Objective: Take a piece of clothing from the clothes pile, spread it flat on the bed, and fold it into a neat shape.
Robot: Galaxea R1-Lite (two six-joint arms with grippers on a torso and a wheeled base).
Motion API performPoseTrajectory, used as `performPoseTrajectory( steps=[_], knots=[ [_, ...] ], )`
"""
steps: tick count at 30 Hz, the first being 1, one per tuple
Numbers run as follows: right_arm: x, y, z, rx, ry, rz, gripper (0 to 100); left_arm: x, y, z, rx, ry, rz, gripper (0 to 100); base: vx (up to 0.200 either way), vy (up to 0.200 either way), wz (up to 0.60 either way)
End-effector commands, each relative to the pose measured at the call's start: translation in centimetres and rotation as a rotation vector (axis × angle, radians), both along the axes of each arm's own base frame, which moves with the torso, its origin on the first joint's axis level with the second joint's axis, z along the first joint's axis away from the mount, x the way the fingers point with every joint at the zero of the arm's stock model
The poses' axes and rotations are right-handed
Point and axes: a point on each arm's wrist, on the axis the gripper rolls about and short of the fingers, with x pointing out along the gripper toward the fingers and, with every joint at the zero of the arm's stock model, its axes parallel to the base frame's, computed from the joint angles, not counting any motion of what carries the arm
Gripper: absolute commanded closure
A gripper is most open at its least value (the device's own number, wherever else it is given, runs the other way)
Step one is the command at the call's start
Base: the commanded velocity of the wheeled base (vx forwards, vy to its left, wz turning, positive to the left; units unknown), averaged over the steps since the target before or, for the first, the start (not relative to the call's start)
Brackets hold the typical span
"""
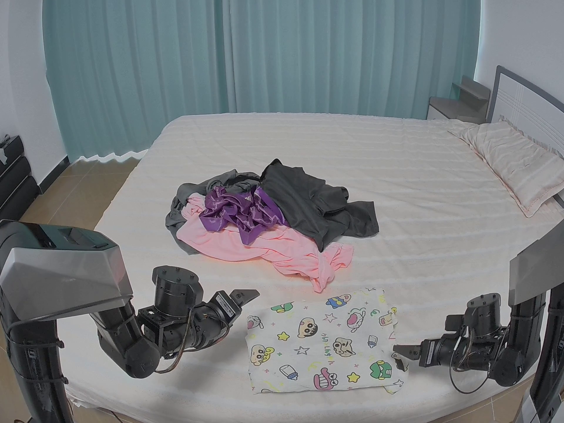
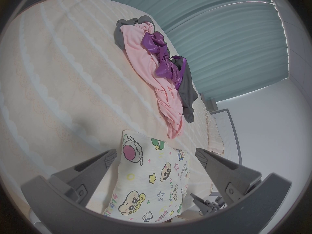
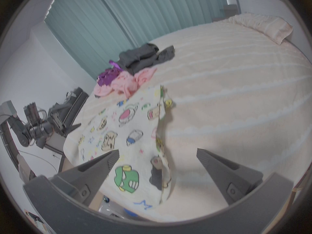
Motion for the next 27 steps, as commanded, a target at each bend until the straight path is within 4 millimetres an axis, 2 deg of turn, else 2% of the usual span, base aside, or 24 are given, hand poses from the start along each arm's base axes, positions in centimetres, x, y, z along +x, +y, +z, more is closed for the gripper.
performPoseTrajectory(
  steps=[1,7,12,19,27],
  knots=[
    [2.8,0.1,1.4,0.053,-0.143,-0.036,0,0.1,0.0,-0.1,0.000,0.001,0.001,0,0.000,0.000,0.00],
    [8.2,1.8,-1.1,0.083,-0.192,-0.057,0,0.1,0.1,0.0,-0.001,0.000,0.003,0,0.000,0.000,0.00],
    [11.4,3.1,-1.5,0.088,-0.167,-0.056,0,0.1,0.0,-0.1,0.000,0.001,0.001,0,0.000,0.000,0.00],
    [13.6,4.5,-2.8,0.090,-0.170,-0.036,0,0.1,0.0,-0.1,0.002,0.000,0.000,0,0.000,0.000,0.00],
    [14.0,4.4,-2.8,0.091,-0.161,-0.037,0,0.1,0.0,-0.2,0.003,0.003,0.000,0,0.000,0.000,0.00]
  ],
)
